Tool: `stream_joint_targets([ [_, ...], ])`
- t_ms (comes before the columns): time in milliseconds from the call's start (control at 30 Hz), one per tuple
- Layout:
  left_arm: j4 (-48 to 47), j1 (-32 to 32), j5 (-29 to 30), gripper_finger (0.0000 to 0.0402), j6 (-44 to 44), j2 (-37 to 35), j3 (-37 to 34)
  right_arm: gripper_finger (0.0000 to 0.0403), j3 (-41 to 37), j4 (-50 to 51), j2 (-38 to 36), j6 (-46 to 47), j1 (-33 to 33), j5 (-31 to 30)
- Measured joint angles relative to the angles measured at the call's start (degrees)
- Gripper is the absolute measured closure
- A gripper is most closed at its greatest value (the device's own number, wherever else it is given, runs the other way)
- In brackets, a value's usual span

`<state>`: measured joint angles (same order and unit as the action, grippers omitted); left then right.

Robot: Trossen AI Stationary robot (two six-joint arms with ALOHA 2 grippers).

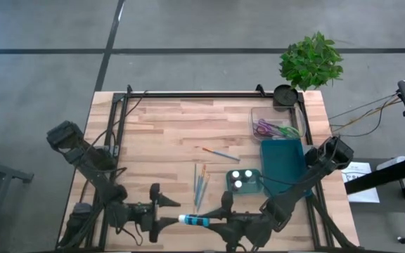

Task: Pick & Place Paint Supplies
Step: Put the blue paint bottle into the green bin

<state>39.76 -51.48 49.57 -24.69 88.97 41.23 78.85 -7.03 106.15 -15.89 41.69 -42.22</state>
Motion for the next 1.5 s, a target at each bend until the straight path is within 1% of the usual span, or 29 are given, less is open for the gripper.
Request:
stream_joint_targets([
  [100,0.31,0.19,-0.06,0.0142,-1.27,0.00,0.00,0.0273,0.00,-1.04,0.00,-2.05,0.09,0.02],
  [233,-0.58,1.13,1.71,0.0142,-1.24,0.00,0.00,0.0273,0.00,-1.78,0.00,-3.70,0.35,0.04],
  [367,1.61,1.38,-1.56,0.0142,-2.53,0.00,0.00,0.0273,-0.02,-3.02,-0.02,-4.71,0.46,0.15],
  [533,4.18,1.22,-3.22,0.0142,-3.67,0.00,0.00,0.0273,-0.02,-3.48,-0.02,-5.17,0.57,0.17],
  [633,4.71,1.22,-5.63,0.0145,-3.88,0.02,-0.03,0.0273,-0.02,-3.51,-0.02,-5.28,0.59,0.22],
  [800,6.61,1.18,-9.23,0.0174,-4.51,0.00,-0.04,0.0273,-0.02,-3.40,-0.02,-5.81,0.55,-0.16],
  [933,6.02,1.18,-9.35,0.0205,-4.95,0.00,-0.04,0.0273,-0.02,-3.88,-0.02,-6.60,0.64,-0.44],
  [1067,2.07,1.72,-8.90,0.0225,-4.07,0.00,-0.04,0.0273,-0.02,-4.37,-0.22,-7.27,0.90,-0.38],
  [1133,2.02,2.17,-8.93,0.0230,-3.16,0.00,-0.04,0.0273,-0.02,-4.97,-0.35,-7.35,0.96,-0.11],
  [1300,2.98,2.80,-11.74,0.0232,-2.94,0.00,0.07,0.0273,-0.02,-5.78,-0.35,-8.10,0.94,0.46],
  [1500,6.88,3.09,-12.01,0.0233,-3.76,0.00,0.04,0.0273,-0.02,-6.01,-0.35,-8.36,0.94,0.48],
])
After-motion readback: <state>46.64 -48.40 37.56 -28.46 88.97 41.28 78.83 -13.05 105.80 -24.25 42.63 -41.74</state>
